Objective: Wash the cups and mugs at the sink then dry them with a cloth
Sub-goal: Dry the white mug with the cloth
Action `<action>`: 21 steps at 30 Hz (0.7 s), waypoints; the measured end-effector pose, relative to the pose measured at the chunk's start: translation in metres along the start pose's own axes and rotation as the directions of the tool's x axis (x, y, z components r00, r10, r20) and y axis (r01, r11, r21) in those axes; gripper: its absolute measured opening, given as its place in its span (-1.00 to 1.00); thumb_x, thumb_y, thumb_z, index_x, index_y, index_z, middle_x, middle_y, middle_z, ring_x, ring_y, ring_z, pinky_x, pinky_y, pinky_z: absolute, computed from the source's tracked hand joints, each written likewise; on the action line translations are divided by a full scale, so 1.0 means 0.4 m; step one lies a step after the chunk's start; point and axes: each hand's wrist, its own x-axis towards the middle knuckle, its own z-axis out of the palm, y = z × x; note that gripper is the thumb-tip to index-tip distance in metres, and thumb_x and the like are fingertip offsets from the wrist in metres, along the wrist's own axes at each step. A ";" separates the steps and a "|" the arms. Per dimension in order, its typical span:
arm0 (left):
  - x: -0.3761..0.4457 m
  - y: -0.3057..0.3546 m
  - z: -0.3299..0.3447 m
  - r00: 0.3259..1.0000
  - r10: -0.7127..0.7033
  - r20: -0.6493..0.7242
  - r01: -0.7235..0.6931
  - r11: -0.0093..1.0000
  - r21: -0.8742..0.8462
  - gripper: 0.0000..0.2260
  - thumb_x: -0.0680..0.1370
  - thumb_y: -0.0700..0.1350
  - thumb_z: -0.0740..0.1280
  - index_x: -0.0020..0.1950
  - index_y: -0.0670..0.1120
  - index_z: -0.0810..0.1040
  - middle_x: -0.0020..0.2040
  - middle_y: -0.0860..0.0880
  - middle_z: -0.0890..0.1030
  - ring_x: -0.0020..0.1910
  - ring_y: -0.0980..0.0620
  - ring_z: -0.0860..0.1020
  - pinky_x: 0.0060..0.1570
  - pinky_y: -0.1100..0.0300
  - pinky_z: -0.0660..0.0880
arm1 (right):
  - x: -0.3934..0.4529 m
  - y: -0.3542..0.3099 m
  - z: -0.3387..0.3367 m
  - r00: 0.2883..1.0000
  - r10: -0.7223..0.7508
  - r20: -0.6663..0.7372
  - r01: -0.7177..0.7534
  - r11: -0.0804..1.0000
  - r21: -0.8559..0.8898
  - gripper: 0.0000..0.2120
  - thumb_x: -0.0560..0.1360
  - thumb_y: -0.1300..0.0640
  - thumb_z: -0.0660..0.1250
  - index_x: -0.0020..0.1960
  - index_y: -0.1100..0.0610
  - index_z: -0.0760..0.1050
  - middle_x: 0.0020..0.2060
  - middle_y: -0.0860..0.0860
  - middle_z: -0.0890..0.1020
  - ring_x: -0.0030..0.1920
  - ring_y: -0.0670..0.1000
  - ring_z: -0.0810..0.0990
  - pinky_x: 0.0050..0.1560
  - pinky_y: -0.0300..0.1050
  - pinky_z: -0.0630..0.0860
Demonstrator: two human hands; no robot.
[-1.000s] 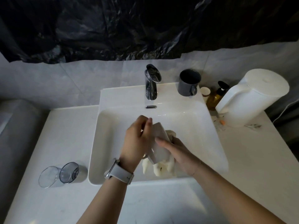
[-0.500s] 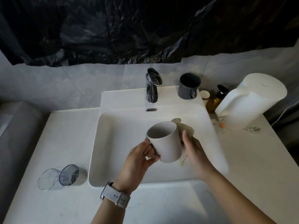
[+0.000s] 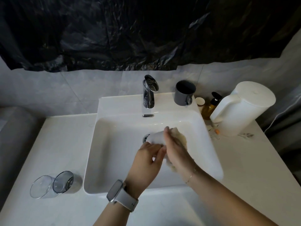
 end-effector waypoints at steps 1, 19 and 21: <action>0.003 -0.004 -0.001 0.999 0.043 0.002 -0.043 0.998 0.054 -0.59 0.57 0.10 0.08 -0.33 -0.09 0.49 -0.41 0.09 0.52 -0.22 0.10 0.42 -0.24 0.31 0.34 | 0.013 -0.008 0.000 0.978 0.204 0.047 -0.209 0.966 0.154 -0.48 0.56 -0.33 -0.02 -0.13 0.08 0.45 -0.26 -0.05 0.57 -0.19 -0.08 0.59 -0.23 -0.13 0.48; 0.053 0.019 -0.085 0.728 -0.505 0.464 0.667 0.364 -0.650 -0.64 0.60 -0.13 0.26 -0.42 -0.03 0.47 -0.46 -0.01 0.32 -0.44 0.06 0.31 -0.26 0.16 0.25 | -0.007 0.109 -0.049 0.774 -0.615 -0.152 0.603 0.788 -0.121 -0.54 0.60 -0.19 0.04 -0.37 0.02 0.33 -0.49 -0.11 0.41 -0.44 -0.17 0.38 -0.42 -0.16 0.34; 0.043 0.031 -0.066 0.728 -0.498 0.471 0.659 0.320 -0.681 -0.68 0.62 -0.14 0.24 -0.35 -0.05 0.53 -0.46 0.00 0.32 -0.45 0.06 0.31 -0.27 0.17 0.27 | -0.016 0.066 -0.028 0.851 -0.359 -0.384 0.430 0.896 0.115 -0.47 0.59 -0.20 0.09 -0.45 0.08 0.23 -0.54 -0.12 0.33 -0.51 -0.16 0.29 -0.45 -0.18 0.25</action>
